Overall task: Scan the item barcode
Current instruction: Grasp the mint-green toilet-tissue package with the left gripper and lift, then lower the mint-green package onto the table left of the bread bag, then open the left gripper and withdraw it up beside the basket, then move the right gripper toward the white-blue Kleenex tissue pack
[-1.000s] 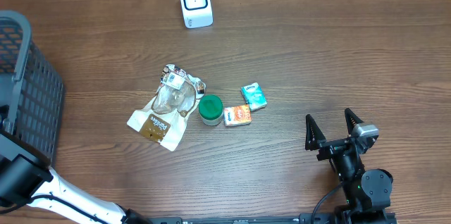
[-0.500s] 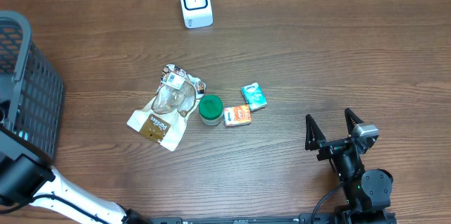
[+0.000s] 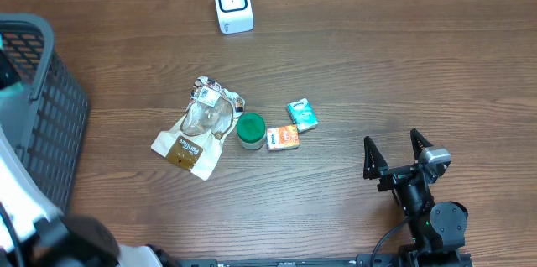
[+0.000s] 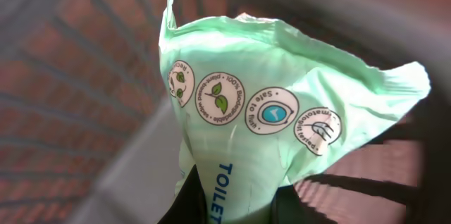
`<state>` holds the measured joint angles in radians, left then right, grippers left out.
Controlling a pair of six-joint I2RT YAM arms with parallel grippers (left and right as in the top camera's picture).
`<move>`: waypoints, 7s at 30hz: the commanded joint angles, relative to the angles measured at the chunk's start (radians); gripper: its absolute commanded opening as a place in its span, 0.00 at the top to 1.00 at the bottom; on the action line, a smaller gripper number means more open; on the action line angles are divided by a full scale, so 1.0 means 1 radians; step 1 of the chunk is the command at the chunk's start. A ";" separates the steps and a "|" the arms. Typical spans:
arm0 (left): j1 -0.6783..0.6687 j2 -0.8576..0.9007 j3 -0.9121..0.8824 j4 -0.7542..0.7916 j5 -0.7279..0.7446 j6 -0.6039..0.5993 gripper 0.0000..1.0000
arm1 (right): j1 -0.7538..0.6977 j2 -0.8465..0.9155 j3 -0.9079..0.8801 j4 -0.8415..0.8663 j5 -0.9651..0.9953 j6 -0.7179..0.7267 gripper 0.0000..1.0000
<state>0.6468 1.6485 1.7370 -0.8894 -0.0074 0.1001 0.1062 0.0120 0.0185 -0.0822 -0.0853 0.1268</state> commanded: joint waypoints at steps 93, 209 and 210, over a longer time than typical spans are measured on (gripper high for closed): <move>-0.632 -0.114 -0.304 -0.188 0.085 -0.032 0.01 | 0.005 -0.009 -0.010 0.005 0.010 -0.001 0.00; -0.372 -0.113 -0.175 -0.198 0.214 0.184 0.00 | 0.005 -0.009 -0.010 0.014 -0.071 0.007 0.00; -0.372 -0.113 -0.175 -0.198 0.214 0.184 0.00 | 0.005 -0.009 -0.004 0.010 -0.088 0.007 0.00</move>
<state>0.2752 1.5414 1.5345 -1.0912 0.1913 0.2703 0.1062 0.0120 0.0185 -0.0765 -0.1246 0.1299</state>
